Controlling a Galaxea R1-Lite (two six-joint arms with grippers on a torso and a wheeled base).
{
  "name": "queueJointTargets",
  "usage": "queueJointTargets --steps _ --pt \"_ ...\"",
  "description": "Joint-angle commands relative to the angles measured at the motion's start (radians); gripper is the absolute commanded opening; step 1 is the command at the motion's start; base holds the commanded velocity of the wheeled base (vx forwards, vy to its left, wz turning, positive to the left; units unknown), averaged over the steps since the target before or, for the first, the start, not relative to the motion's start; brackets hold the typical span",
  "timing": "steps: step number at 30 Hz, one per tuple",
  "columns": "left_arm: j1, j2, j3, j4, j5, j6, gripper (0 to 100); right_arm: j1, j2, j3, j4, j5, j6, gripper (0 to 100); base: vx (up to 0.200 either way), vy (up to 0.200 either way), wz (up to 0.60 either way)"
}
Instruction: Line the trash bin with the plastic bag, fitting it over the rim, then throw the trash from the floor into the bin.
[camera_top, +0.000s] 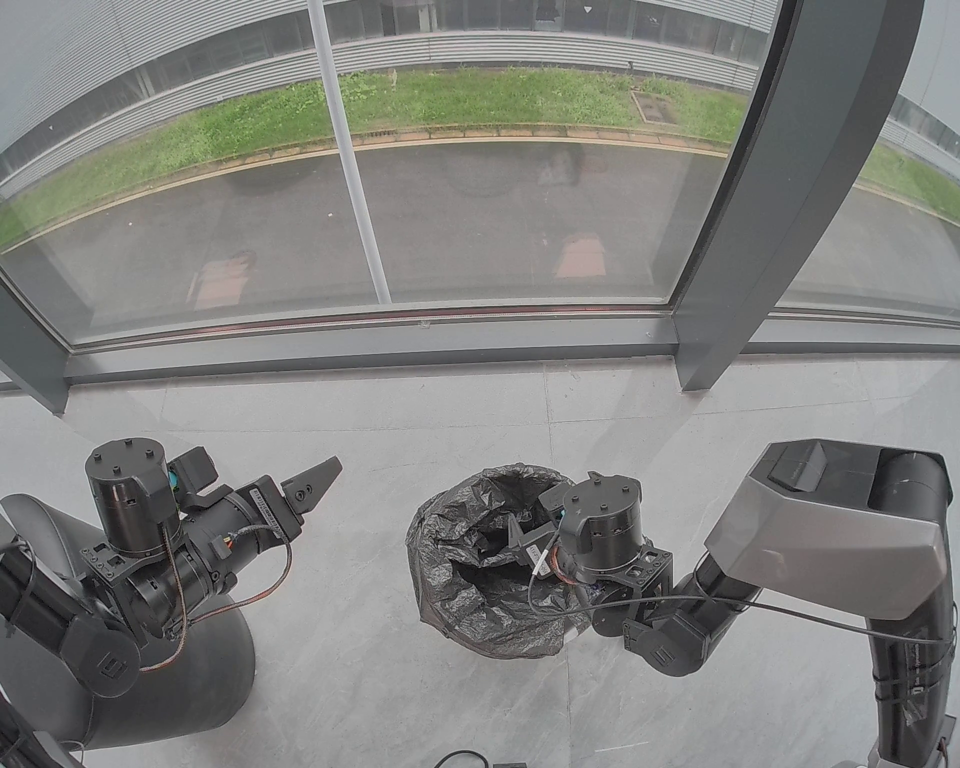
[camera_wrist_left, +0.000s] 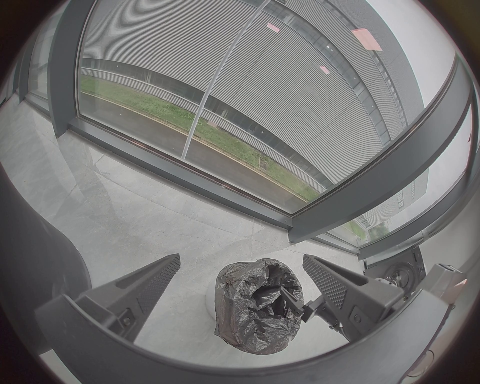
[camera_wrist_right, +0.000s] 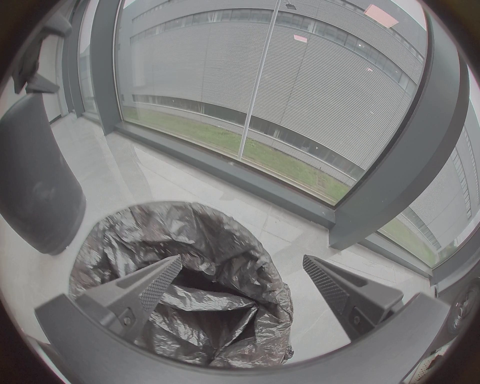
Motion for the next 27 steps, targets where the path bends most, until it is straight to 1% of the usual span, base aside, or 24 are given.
queueJointTargets --steps 1,3,5,8,17,27 --pt "0.000 0.002 -0.001 0.000 0.000 -0.001 100 0.046 -0.061 0.028 0.000 0.000 0.007 100 0.000 0.000 0.00" --pt "0.000 0.004 -0.001 0.000 0.000 -0.001 100 0.060 -0.055 0.028 0.000 0.000 0.012 100 0.000 0.000 0.00" --pt "0.000 0.008 -0.001 0.000 0.002 -0.001 100 0.092 -0.015 0.025 0.000 0.012 0.012 100 0.000 0.000 0.00" --pt "0.000 0.007 -0.001 -0.001 0.002 -0.001 100 0.107 0.025 -0.001 0.006 0.023 0.010 100 0.000 0.000 0.00" --pt "0.000 0.008 -0.001 -0.001 0.002 -0.002 100 0.126 0.093 -0.079 0.009 0.031 0.012 100 0.000 0.000 0.00" --pt "0.000 0.010 0.000 -0.001 0.002 -0.001 100 0.126 0.165 -0.171 0.007 0.031 0.014 100 0.000 0.000 0.00"
